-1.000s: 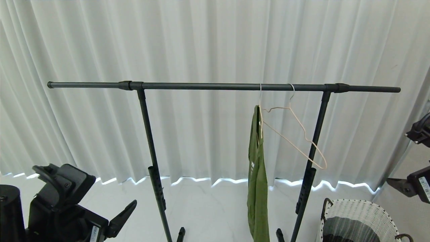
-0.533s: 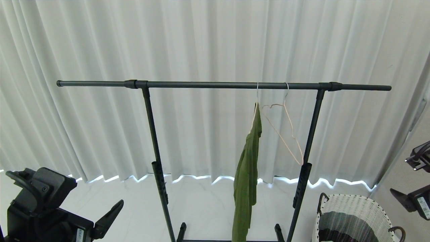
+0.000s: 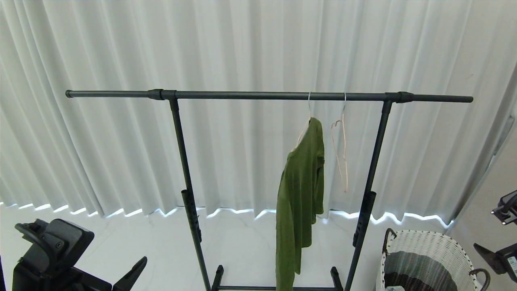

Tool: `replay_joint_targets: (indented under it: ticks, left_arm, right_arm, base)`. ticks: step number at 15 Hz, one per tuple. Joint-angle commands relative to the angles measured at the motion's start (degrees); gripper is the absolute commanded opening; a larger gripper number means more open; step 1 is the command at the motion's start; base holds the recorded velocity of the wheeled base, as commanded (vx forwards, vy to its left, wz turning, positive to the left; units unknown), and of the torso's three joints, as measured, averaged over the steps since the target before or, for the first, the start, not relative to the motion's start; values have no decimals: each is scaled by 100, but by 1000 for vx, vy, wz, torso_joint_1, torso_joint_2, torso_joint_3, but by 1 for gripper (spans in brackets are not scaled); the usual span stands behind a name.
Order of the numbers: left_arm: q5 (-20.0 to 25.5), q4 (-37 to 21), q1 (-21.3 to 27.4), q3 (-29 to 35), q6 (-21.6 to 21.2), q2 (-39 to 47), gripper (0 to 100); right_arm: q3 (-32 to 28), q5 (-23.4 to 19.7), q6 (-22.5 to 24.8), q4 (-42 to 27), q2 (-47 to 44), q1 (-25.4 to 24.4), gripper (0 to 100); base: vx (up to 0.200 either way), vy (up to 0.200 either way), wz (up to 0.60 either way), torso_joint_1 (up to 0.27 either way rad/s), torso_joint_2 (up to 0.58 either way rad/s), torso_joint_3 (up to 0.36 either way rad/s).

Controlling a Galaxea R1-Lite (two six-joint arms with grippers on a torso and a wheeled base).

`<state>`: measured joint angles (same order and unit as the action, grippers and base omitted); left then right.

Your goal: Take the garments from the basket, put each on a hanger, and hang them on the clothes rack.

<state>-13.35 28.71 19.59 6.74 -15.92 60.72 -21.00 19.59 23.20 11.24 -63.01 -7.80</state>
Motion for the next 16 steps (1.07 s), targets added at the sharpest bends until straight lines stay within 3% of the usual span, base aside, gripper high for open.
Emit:
replay_joint_targets:
  ticks: [1, 16]
  left_arm:
    - [-1, 3, -8, -59, 1, -16, 100]
    - [8, 3, 1, -15, 19, 98, 100]
  right_arm:
    - [0, 1, 0, 1, -18, -2, 100]
    - [0, 10, -17, -8, -185, -2, 100]
  base:
    - [0, 0, 0, -198, 466, 256]
    - [0, 0, 0, -192, 478, 286]
